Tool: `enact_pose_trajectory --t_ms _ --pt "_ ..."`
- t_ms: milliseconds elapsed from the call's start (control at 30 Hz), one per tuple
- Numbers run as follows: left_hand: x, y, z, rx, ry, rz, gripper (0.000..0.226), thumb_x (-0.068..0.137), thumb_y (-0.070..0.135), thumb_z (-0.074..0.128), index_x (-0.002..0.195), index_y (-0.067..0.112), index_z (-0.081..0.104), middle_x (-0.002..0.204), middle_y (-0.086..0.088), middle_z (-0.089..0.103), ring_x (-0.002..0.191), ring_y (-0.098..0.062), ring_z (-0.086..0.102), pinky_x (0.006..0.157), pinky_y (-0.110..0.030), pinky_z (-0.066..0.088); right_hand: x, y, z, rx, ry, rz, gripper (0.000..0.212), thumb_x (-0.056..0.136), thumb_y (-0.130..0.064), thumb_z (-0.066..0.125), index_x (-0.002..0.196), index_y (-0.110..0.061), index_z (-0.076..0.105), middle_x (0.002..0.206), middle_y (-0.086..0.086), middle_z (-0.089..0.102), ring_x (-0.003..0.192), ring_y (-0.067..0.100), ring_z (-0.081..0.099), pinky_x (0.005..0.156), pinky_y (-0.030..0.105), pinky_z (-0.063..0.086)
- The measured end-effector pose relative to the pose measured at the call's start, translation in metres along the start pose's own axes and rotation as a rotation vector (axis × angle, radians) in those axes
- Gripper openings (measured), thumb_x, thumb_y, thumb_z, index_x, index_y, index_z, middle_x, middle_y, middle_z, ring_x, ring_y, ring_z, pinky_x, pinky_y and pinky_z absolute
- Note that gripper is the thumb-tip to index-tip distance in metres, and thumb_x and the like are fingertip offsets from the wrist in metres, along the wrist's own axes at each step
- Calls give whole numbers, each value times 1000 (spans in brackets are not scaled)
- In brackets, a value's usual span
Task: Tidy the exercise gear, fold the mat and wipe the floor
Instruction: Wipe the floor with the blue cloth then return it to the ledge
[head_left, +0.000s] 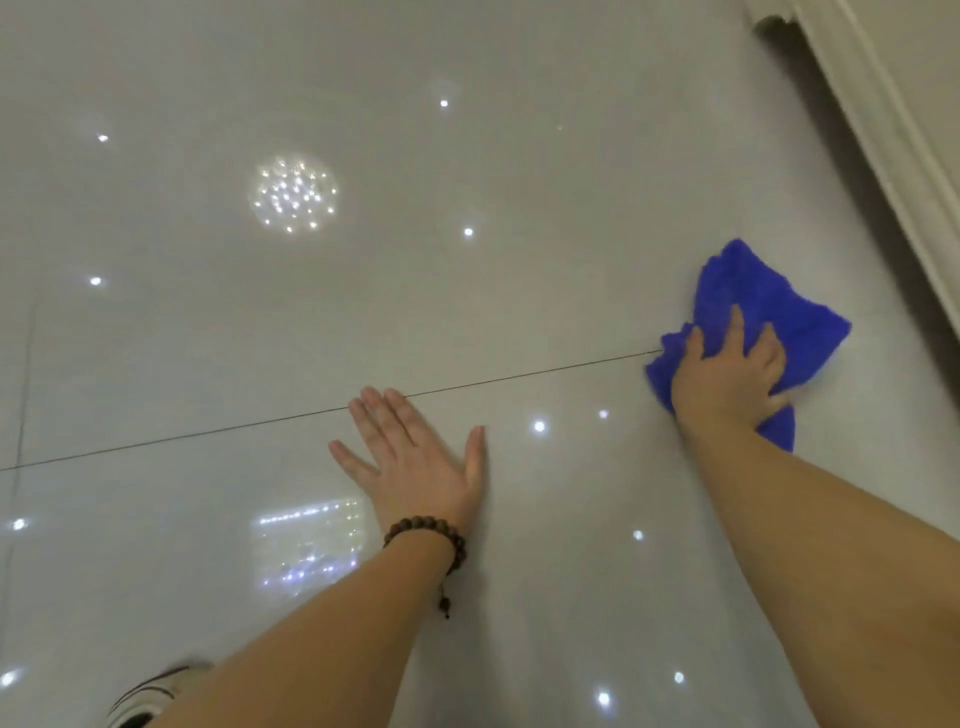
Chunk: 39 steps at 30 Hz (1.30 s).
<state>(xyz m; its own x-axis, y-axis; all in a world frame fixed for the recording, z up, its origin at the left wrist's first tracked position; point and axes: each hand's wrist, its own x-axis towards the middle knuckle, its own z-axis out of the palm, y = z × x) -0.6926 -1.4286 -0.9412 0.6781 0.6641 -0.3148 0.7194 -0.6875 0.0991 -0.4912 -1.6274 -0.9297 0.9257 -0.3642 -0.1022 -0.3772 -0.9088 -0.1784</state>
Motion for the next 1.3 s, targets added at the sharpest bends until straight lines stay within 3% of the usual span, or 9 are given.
enact_pose_trajectory --t_ms 67,267,333,567,800,867,1133,1200,1300 --pt "-1 2 -1 1 8 -12 96 87 72 3 149 0 -13 159 -20 -14 146 -32 -18 113 -62 -8 -32 -36 10 -7 3 -2 58 96 -55 27 150 -37 14 159 1 10 145 23 7 111 58 8" --pt "2 4 -1 8 21 -22 99 84 71 10 151 0 -4 160 -19 -6 147 -31 -12 114 -63 -3 -92 -74 31 -105 -130 -1272 57 88 -59 32 143 -41 35 153 -4 32 140 19 28 107 52 22" --pt "0 5 0 18 21 -15 99 84 72 7 151 0 -5 160 -19 -6 147 -31 -14 114 -62 -4 -45 -36 22 -82 -65 -1155 55 88 -57 35 140 -39 41 150 -3 37 138 20 33 104 51 27" --pt "0 5 1 49 48 -21 99 85 74 4 150 -1 -8 160 -20 -6 147 -32 -14 114 -63 -4 19 21 -10 1 -40 97 58 97 -54 25 150 -34 14 159 3 11 145 24 7 112 60 9" --pt "2 5 4 69 46 -26 98 85 71 11 151 -1 -1 160 -20 -2 148 -32 -9 114 -63 -1 -86 -73 34 -102 -154 -1296 59 88 -61 31 143 -40 35 152 -3 34 140 20 29 108 54 22" --pt "1 4 4 71 52 -15 98 86 72 6 151 0 -4 160 -19 -5 147 -30 -12 115 -61 -3 -30 -52 26 -60 -63 -1180 57 88 -59 34 141 -39 39 150 -1 38 137 21 34 106 53 27" --pt "0 4 6 45 72 -15 100 85 75 6 151 1 -5 160 -18 -6 147 -29 -15 115 -61 -5 103 102 -39 17 -1 163 62 93 -59 29 149 -32 22 157 7 15 143 28 12 111 61 7" --pt "-1 4 6 33 76 -11 100 85 74 7 151 1 -5 160 -18 -6 147 -28 -15 115 -60 -7 69 63 -23 -3 18 74 59 95 -56 31 149 -34 22 157 5 15 144 25 11 112 59 7" --pt "-1 3 6 33 80 -10 100 84 74 9 151 1 -5 160 -17 -7 147 -27 -15 115 -60 -7 1 6 8 -68 3 -495 57 92 -57 33 145 -39 30 155 1 24 142 23 20 109 56 17"
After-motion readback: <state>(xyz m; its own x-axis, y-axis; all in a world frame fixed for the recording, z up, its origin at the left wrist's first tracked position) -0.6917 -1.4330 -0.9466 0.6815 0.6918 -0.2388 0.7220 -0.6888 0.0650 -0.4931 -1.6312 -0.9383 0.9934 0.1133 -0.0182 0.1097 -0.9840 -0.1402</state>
